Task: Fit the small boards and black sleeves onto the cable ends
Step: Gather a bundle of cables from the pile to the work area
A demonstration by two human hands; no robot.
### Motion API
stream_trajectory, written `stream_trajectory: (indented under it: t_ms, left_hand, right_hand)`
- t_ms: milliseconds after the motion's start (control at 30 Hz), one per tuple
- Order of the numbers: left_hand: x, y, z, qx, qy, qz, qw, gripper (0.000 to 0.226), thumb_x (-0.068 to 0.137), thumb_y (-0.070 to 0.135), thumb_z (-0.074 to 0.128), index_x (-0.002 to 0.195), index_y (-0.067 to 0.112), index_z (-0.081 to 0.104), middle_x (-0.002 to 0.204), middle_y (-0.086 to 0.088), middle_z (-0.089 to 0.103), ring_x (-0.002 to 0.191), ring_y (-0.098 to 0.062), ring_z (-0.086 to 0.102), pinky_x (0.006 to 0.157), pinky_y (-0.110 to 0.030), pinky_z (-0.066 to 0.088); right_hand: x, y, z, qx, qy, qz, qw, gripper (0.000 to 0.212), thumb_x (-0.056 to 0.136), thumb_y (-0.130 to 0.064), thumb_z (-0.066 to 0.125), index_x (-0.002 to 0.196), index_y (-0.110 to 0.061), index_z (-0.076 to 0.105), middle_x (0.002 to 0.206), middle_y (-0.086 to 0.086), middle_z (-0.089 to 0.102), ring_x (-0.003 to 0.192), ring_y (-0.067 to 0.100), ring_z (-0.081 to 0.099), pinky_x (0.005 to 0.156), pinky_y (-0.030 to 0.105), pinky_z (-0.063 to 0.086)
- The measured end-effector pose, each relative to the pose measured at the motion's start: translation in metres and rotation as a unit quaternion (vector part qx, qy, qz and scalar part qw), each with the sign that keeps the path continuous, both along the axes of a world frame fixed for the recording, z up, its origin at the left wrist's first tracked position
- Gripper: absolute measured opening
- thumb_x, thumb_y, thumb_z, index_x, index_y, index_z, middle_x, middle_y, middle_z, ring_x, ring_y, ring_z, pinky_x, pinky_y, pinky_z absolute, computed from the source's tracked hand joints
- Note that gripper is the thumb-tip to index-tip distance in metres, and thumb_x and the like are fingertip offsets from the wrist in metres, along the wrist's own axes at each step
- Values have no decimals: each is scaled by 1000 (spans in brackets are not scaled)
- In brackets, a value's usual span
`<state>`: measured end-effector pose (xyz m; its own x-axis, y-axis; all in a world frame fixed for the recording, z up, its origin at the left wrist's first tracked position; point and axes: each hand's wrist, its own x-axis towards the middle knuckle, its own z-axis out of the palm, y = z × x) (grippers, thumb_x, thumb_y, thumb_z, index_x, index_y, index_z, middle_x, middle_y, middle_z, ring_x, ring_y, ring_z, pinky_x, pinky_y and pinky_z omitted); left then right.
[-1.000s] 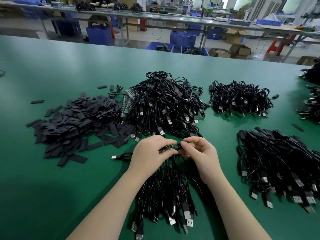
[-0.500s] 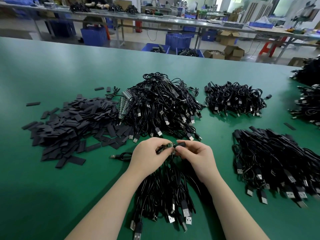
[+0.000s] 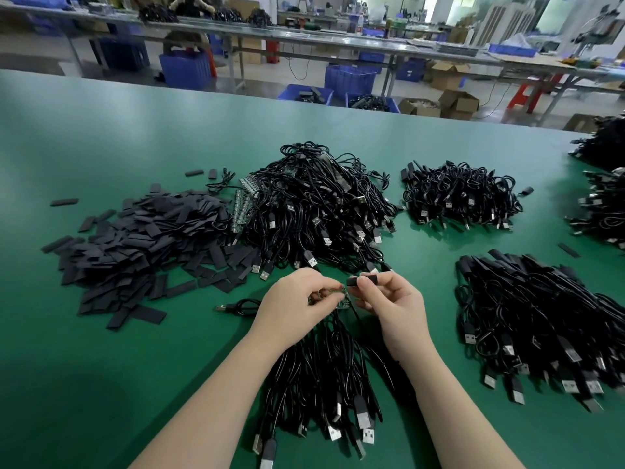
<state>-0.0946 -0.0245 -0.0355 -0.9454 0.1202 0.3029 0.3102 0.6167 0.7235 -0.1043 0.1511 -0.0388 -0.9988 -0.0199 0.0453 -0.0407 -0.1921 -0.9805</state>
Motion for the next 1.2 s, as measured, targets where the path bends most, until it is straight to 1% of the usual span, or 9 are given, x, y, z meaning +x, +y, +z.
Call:
stream_trajectory:
  t_ms: [100, 233, 400, 633, 767, 867, 933, 1067, 1200]
  left_hand:
    - [0, -1, 0, -57, -18, -12, 998, 29, 83, 48, 70, 107, 33, 72, 94, 14, 61, 91, -2, 55, 81, -31, 49]
    - [0, -5, 2, -89, -6, -36, 995, 23, 88, 46, 63, 103, 31, 74, 91, 13, 65, 93, -3, 55, 84, -32, 48]
    - [-2, -10, 1, -126, -17, -53, 991, 23, 93, 43, 59, 105, 30, 74, 101, 14, 63, 102, -4, 53, 91, -29, 45]
    - [1, -3, 3, -123, -1, 5, 992, 18, 98, 36, 53, 105, 28, 68, 96, 14, 66, 91, -6, 57, 81, -29, 47]
    - [2, 0, 3, -81, -5, 26, 996, 23, 100, 32, 49, 116, 30, 65, 104, 14, 64, 95, -4, 58, 83, -29, 49]
    - [3, -2, 4, -35, -12, 21, 999, 24, 96, 39, 53, 118, 38, 63, 105, 19, 60, 92, 0, 58, 82, -28, 51]
    - [4, -2, 4, -36, -23, 8, 999, 28, 91, 42, 60, 118, 43, 61, 105, 21, 59, 90, 0, 59, 82, -29, 52]
    - [3, 0, 5, -48, -17, 9, 999, 28, 94, 39, 57, 122, 40, 61, 112, 19, 62, 102, 0, 58, 89, -32, 51]
    - [4, 0, 4, -64, -15, 0, 998, 29, 96, 41, 54, 123, 36, 62, 113, 16, 66, 104, -3, 59, 89, -33, 51]
  right_hand:
    - [1, -1, 1, -2, 0, -4, 1000, 22, 89, -8, 71, 77, -27, 76, 89, 11, 77, 88, 25, 75, 72, 25, 57]
    - [1, -1, 1, -9, 4, -12, 1000, 24, 89, -7, 70, 77, -27, 76, 86, 9, 77, 84, 24, 75, 69, 22, 56]
    - [2, -1, 2, -1, 4, -12, 1000, 22, 89, -8, 71, 79, -27, 75, 86, 9, 77, 84, 23, 75, 67, 21, 55]
    - [4, -1, 2, 53, 26, 2, 998, 22, 88, -9, 73, 80, -29, 75, 86, 7, 77, 85, 22, 75, 70, 20, 56]
    - [5, -1, 0, 63, 40, -16, 997, 20, 86, -10, 75, 79, -29, 75, 84, 2, 76, 79, 12, 72, 73, 21, 56]
    - [4, -2, -1, 68, 45, -19, 996, 19, 85, -10, 76, 79, -28, 75, 82, 0, 75, 78, 10, 71, 76, 24, 58]
    - [3, -2, -1, 75, 43, -27, 996, 18, 86, -10, 76, 80, -28, 75, 83, 1, 75, 79, 11, 70, 77, 26, 59]
    - [5, -2, 0, 57, 40, -37, 997, 21, 86, -10, 75, 81, -30, 75, 83, 1, 76, 81, 15, 73, 73, 20, 56]
    - [6, -2, 2, 58, 54, -32, 996, 23, 86, -7, 75, 81, -30, 75, 83, 4, 76, 81, 19, 73, 73, 21, 56]
